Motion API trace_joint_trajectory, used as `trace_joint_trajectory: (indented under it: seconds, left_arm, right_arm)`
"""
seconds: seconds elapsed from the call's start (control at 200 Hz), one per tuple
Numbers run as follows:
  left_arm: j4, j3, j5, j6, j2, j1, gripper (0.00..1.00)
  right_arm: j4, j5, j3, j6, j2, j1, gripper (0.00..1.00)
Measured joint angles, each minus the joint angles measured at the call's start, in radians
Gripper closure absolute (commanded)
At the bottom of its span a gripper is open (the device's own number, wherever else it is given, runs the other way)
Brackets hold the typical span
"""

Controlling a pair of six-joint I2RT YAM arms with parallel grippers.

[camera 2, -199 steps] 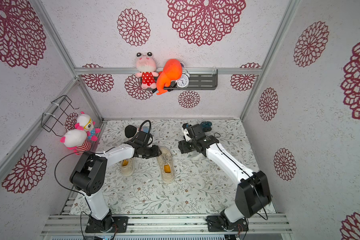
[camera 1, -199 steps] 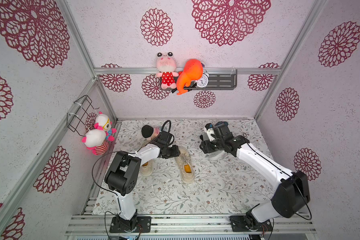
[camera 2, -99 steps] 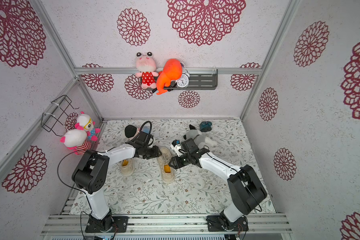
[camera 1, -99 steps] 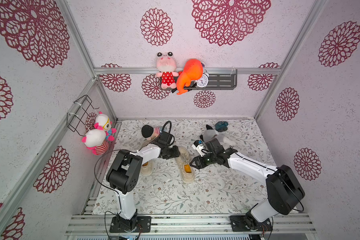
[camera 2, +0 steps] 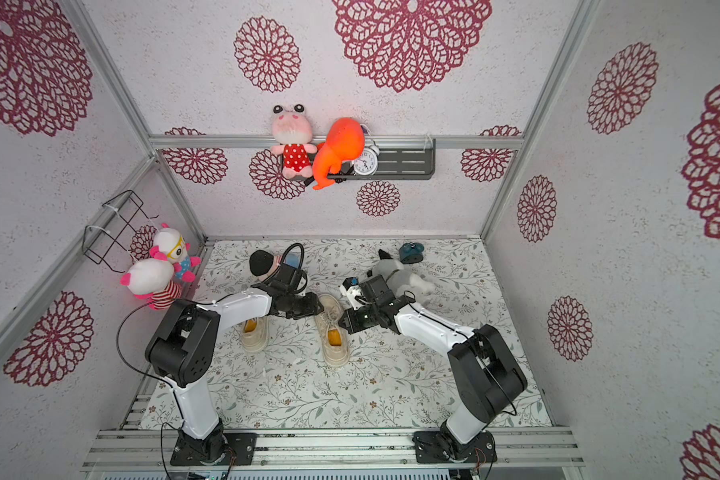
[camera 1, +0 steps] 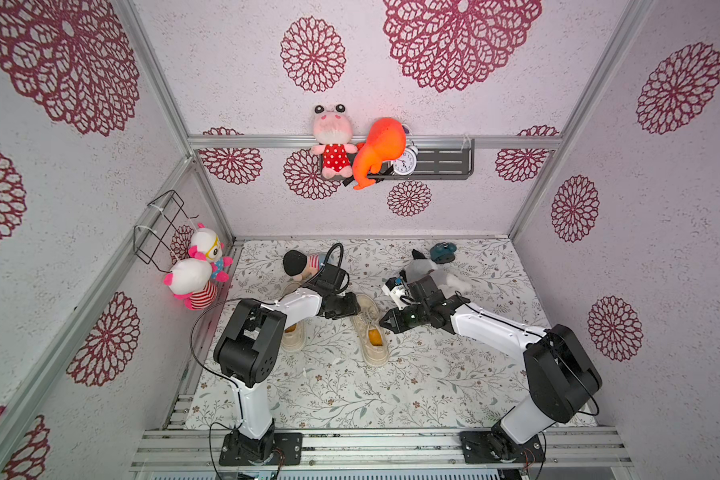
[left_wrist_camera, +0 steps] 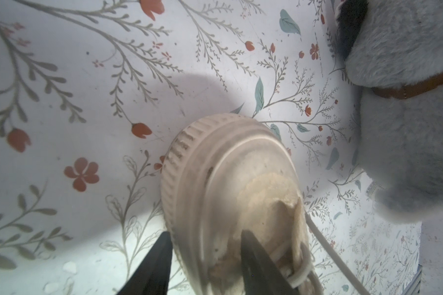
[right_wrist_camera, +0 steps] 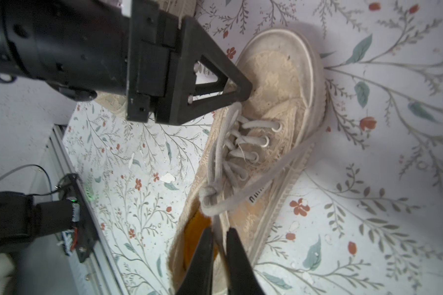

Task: Remove the insole from the shoe
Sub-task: Untie the shoelace on the shoe.

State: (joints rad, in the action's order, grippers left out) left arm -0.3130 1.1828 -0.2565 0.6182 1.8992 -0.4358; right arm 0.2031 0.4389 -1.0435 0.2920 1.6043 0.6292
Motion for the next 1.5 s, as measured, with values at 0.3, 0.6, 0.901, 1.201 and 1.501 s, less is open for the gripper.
trace_joint_trajectory:
  seconds: [0.3, 0.6, 0.901, 1.201, 1.501]
  left_arm:
    - [-0.021, 0.014, 0.013, -0.001, 0.019, 0.0, 0.58]
    - [-0.041, 0.026, 0.024, -0.005, 0.024, 0.0, 0.59]
    - [-0.05, 0.031, 0.025, -0.015, 0.026, 0.0, 0.6]
    - [-0.054, 0.033, 0.027, -0.021, 0.026, 0.0, 0.6]
    - [-0.052, 0.033, 0.026, -0.024, 0.026, 0.004, 0.54]
  right_arm:
    - [0.019, -0.034, 0.0, 0.0, -0.026, 0.0, 1.0]
    - [0.089, -0.127, -0.008, -0.003, -0.231, 0.0, 1.0]
    - [0.109, -0.209, -0.09, -0.012, -0.338, -0.011, 1.0]
    - [0.055, -0.23, -0.138, -0.011, -0.361, -0.035, 1.0]
    - [0.021, -0.221, -0.141, -0.009, -0.341, -0.038, 1.0]
